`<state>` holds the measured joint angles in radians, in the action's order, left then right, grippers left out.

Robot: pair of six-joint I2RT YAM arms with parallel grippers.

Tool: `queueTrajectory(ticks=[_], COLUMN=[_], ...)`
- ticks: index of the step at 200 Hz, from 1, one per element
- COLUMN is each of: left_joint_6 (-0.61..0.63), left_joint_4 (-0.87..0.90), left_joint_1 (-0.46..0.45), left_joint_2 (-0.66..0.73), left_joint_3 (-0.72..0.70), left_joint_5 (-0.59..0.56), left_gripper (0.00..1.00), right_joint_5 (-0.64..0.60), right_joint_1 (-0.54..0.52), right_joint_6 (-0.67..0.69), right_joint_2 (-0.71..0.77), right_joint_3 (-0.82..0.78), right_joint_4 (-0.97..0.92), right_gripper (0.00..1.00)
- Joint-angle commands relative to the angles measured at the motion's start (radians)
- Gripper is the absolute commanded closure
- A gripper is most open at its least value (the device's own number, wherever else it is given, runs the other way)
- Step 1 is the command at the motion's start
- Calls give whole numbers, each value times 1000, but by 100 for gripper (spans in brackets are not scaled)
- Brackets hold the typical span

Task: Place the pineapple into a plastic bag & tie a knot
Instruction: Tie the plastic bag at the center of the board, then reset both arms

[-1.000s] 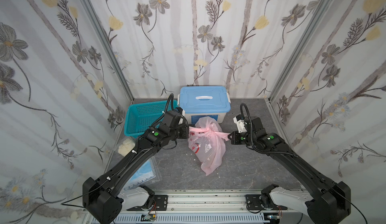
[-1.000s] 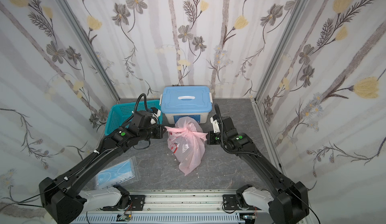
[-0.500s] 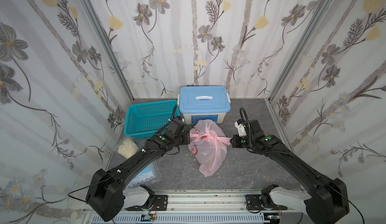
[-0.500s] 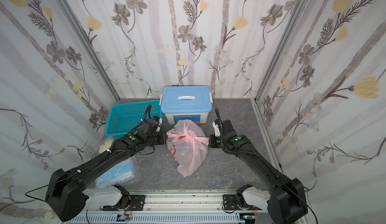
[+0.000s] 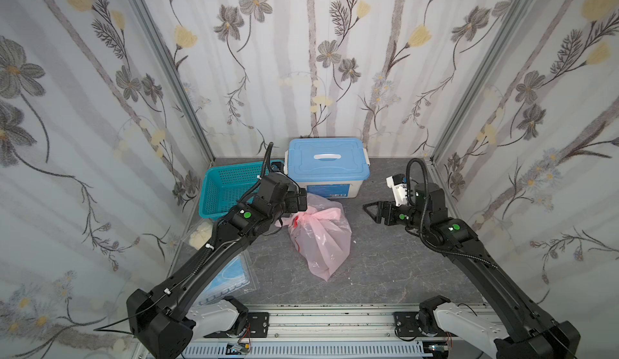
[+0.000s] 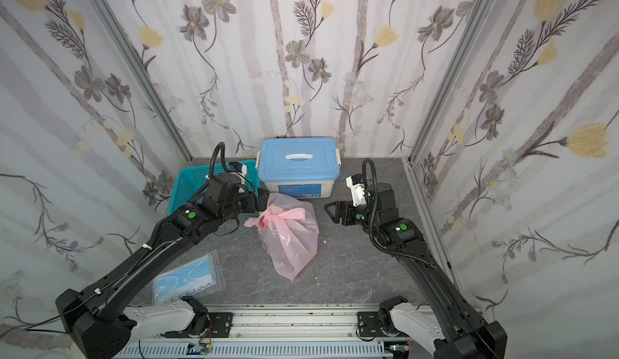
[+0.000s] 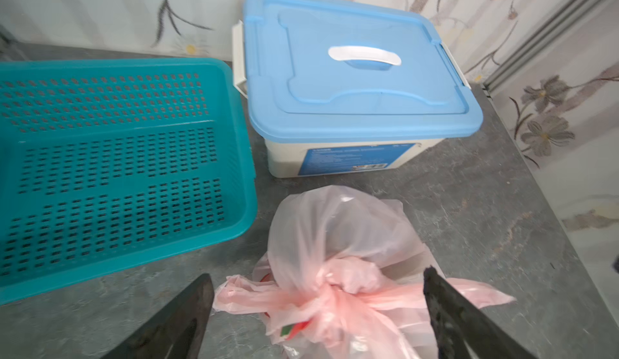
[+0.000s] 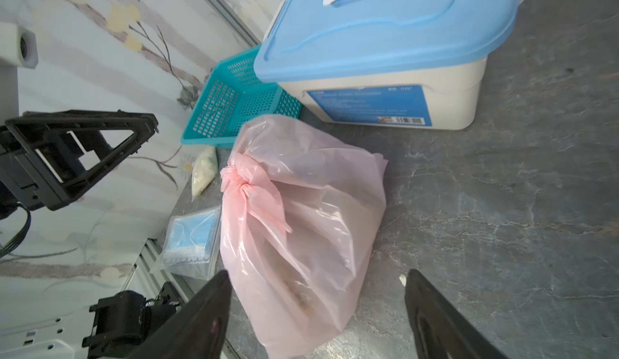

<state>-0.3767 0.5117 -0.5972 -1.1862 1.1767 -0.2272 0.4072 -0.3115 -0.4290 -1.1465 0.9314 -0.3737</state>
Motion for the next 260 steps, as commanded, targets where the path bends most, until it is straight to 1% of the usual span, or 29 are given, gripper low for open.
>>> queueTrajectory(ticks=[1, 16, 29, 46, 59, 80, 84, 95, 101, 107, 113, 119, 125, 138, 146, 151, 155, 164, 175, 183, 199, 208, 214, 221, 228, 237, 244, 256, 260], left_joint_6=[-43, -66, -21, 26, 59, 167, 179, 290, 339, 365, 385, 400, 411, 465, 481, 486, 490, 490, 461, 460, 436, 441, 441, 433, 424, 401, 394, 403, 380], left_joint_4=[44, -32, -142, -290, -413, -670, -673, -816, -930, -1014, -1067, -1106, -1093, -1182, -1169, -1146, -1131, -1089, -943, -869, -953, -1012, -1078, -1187, -1226, -1340, -1334, -1469, -1447], left_joint_1=[70, 151, 205, 278, 324, 388, 404, 411, 412, 415, 423, 434, 442, 451, 457, 462, 464, 463, 457, 444, 446, 476, 501, 534, 556, 587, 598, 597, 601], left_joint_2=[28, 54, 69, 53, 17, -67, -80, -125, -140, -155, -172, -186, -195, -222, -237, -247, -252, -257, -217, -155, -35, -22, -36, -66, -118, -194, -258, -390, -386], left_joint_3=[-67, -184, -290, -402, -470, -561, -549, -573, -599, -621, -631, -634, -620, -637, -620, -603, -591, -570, -535, -551, -710, -779, -818, -850, -841, -833, -803, -802, -796], left_joint_5=[-223, -299, -345, -348, -341, -245, -202, -127, -95, -71, -45, -16, 14, 107, 143, 168, 184, 213, 224, 216, 125, 125, 157, 200, 226, 280, 307, 309, 274], left_gripper=[0, 0, 0, 0, 0, 0, 0, 0, 0, 0, 0, 0, 0, 0, 0, 0, 0, 0, 1, 1, 0, 0, 0, 0, 0, 0, 0, 0, 0], right_joint_5=[-229, -361, -447, -538, -565, -590, -588, -563, -540, -508, -466, -438, -411, -392, -393, -388, -386, -372, -355, -352, -349, -348, -348, -344, -337, -326, -323, -320, -319], right_joint_1=[59, 128, 190, 229, 240, 270, 278, 296, 308, 317, 332, 336, 336, 337, 338, 340, 342, 345, 347, 351, 351, 352, 353, 355, 357, 364, 365, 367, 367], right_joint_6=[-17, 0, 10, 75, 165, 295, 309, 345, 360, 369, 364, 372, 384, 391, 393, 392, 391, 393, 394, 392, 391, 391, 388, 388, 387, 386, 385, 383, 383], right_joint_2=[51, 68, 69, 54, 5, -165, -198, -283, -333, -363, -399, -395, -371, -306, -335, -361, -356, -324, -354, -328, -343, -333, -342, -334, -338, -337, -337, -337, -338], right_joint_3=[-65, -138, -211, -343, -419, -465, -472, -508, -518, -474, -431, -433, -489, -661, -761, -781, -765, -692, -728, -708, -716, -707, -714, -708, -710, -709, -709, -709, -708], right_joint_4=[59, 104, 183, 411, 621, 887, 941, 1138, 1259, 1222, 1169, 1158, 1221, 1453, 1676, 1782, 1755, 1537, 1663, 1582, 1618, 1580, 1611, 1584, 1595, 1589, 1593, 1590, 1592], right_gripper=[16, 17, 17, 17, 16, 14, 14, 13, 13, 12, 17, 18, 18, 14, 13, 12, 12, 12, 11, 10, 8, 7, 6, 3, 2, 1, 0, 0, 0])
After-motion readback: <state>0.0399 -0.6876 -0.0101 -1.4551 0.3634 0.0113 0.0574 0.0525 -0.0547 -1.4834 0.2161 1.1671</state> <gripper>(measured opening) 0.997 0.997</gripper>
